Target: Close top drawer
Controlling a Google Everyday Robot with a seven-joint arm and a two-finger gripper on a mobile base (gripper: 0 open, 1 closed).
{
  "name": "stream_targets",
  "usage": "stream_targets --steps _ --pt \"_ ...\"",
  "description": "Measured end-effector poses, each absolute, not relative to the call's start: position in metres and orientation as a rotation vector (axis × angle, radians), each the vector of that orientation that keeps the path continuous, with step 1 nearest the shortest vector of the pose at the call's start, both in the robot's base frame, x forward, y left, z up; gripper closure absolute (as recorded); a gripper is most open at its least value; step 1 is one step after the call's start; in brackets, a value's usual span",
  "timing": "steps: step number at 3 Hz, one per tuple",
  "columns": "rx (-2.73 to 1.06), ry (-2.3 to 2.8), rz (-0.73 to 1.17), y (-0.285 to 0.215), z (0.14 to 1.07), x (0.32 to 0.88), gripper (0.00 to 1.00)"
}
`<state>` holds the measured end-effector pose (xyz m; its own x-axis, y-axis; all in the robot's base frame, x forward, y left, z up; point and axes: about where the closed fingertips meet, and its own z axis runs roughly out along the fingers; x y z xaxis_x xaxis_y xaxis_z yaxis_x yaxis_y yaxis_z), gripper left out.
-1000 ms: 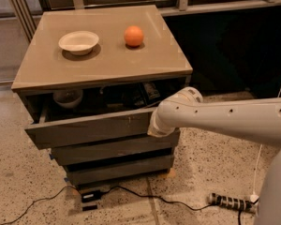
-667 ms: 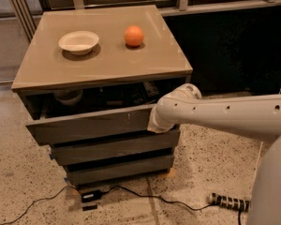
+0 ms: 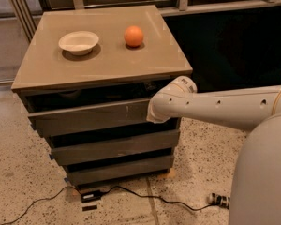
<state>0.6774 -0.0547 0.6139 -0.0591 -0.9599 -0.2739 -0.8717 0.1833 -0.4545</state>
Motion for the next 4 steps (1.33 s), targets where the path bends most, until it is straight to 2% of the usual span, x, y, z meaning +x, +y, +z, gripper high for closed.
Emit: stream_targets --steps 2,4 --pt "-1.712 1.971 -0.226 -0.056 0.604 0.681 1.00" --pt "-1.731 2.052 -0.113 -0.065 0.610 0.653 1.00"
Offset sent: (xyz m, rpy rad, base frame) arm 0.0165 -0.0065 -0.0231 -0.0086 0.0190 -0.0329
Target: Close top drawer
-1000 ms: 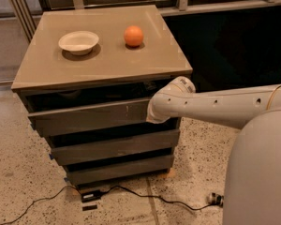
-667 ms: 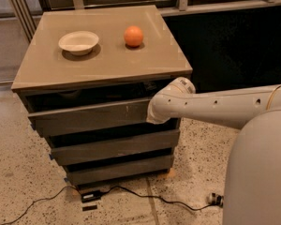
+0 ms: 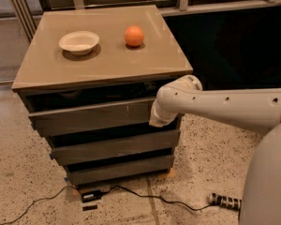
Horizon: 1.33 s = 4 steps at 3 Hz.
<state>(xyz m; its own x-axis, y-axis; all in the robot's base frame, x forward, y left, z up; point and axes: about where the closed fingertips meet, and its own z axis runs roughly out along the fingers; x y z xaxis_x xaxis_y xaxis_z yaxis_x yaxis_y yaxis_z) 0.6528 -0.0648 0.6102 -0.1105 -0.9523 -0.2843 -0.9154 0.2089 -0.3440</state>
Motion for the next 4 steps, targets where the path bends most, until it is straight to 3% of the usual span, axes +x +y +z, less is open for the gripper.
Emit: stream_targets --steps 4 --pt "-1.817 2.225 0.171 -0.064 0.608 0.563 0.96"
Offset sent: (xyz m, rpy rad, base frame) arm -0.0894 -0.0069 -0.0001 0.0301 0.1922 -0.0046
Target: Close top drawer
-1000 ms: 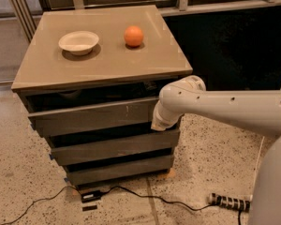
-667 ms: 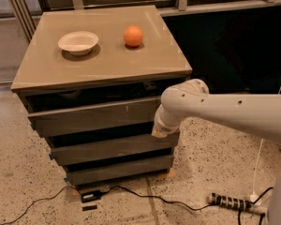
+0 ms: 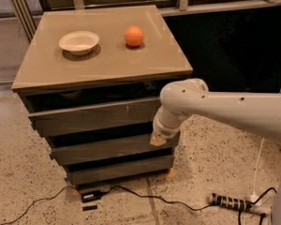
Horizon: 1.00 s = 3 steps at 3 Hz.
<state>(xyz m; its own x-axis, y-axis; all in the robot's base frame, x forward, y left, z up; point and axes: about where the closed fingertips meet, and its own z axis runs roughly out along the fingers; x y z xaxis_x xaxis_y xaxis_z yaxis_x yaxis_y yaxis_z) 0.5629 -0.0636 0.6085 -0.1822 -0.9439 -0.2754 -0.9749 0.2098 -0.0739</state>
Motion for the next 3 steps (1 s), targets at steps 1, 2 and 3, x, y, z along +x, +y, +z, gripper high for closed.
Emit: stream_targets --steps 1,2,3 --pt "-1.817 2.225 0.171 -0.0636 0.6085 0.5629 0.73" --pt "-1.817 2.225 0.172 -0.0636 0.6085 0.5629 0.50" --pt "-1.817 2.226 0.172 -0.0636 0.6084 0.5629 0.27"
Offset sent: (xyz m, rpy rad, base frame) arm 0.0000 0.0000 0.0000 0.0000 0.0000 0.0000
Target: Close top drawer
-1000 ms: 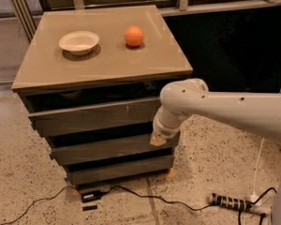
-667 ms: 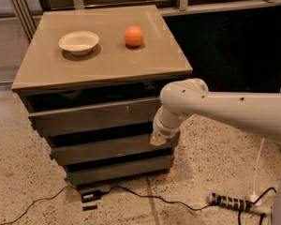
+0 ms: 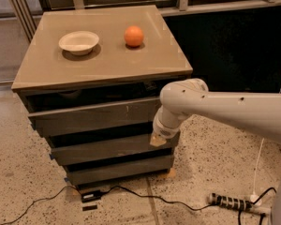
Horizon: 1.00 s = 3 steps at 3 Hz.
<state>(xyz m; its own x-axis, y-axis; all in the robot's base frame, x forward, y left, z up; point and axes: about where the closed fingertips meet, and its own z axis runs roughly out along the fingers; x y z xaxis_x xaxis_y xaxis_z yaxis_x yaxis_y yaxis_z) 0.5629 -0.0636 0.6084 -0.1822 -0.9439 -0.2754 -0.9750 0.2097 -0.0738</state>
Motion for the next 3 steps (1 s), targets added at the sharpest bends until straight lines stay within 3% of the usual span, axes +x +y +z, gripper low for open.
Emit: stream_targets --steps 1,3 --pt "-1.817 2.226 0.172 -0.0636 0.6084 0.5629 0.04" --pt "-1.817 2.226 0.172 -0.0636 0.6083 0.5628 0.00"
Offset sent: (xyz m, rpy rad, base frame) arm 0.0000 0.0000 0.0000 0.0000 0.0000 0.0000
